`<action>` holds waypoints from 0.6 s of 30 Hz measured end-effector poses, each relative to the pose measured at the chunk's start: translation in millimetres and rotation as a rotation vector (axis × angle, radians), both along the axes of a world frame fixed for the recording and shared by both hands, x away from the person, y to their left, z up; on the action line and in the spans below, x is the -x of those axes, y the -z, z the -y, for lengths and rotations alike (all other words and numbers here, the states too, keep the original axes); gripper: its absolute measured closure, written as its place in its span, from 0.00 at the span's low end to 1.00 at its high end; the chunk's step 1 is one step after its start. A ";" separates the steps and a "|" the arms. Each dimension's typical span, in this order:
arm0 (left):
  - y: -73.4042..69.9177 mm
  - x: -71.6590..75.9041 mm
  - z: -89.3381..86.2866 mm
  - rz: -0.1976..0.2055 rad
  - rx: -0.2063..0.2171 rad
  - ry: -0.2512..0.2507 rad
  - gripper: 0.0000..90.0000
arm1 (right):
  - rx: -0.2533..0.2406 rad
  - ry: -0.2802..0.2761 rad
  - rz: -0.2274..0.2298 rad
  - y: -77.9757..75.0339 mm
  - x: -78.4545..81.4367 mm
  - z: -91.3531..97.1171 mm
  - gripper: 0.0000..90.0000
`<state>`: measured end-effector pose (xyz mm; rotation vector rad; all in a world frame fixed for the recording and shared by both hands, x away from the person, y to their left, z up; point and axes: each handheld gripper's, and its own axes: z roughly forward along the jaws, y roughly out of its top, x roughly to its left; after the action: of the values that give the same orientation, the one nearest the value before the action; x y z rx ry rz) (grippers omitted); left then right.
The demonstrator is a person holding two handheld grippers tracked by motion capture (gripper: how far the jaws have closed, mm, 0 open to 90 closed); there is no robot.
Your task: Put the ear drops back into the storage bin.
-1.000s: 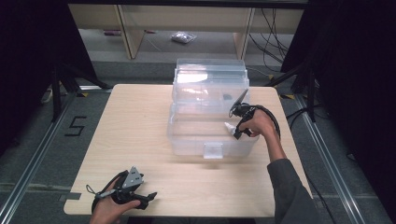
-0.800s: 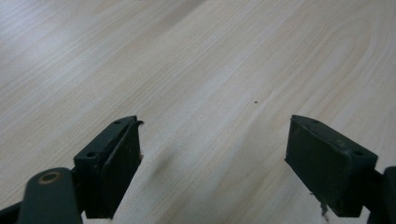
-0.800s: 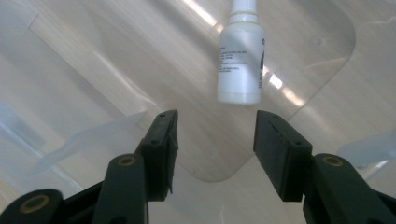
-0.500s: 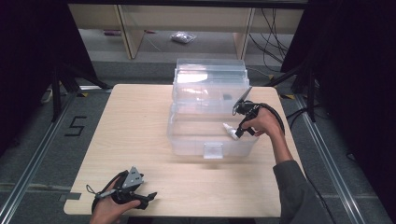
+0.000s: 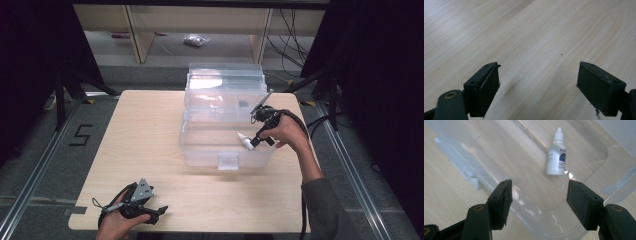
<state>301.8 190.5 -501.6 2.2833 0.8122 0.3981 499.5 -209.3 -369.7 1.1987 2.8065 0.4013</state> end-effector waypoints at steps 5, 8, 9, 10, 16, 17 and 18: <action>1.1 0.2 1.0 0.006 0.012 -0.017 0.19 | -0.032 -0.024 0.033 -8.6 15.1 -0.7 0.39; -0.2 0.0 -0.3 0.001 -0.007 0.002 0.19 | -0.046 -0.041 0.055 -11.3 23.8 -1.5 0.39; 0.6 0.0 0.4 0.004 0.002 -0.009 0.19 | -0.056 -0.042 0.052 -12.0 27.1 -2.1 0.38; 1.3 0.0 1.0 0.005 0.009 -0.017 0.19 | -0.061 -0.049 0.054 -12.3 29.5 -2.3 0.38; 1.1 0.4 1.0 0.002 0.016 -0.015 0.19 | -0.081 -0.078 0.081 -14.0 42.0 -3.9 0.37; -0.1 0.0 -0.4 0.000 -0.008 0.001 0.19 | -0.085 -0.080 0.083 -13.8 44.2 -4.1 0.37; -0.1 -0.2 -0.4 0.001 -0.009 0.001 0.19 | -0.083 -0.083 0.088 -13.4 46.4 -4.5 0.36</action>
<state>301.9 190.9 -501.5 2.2916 0.8096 0.4034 453.2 -204.8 -356.3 1.0538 2.7954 0.5665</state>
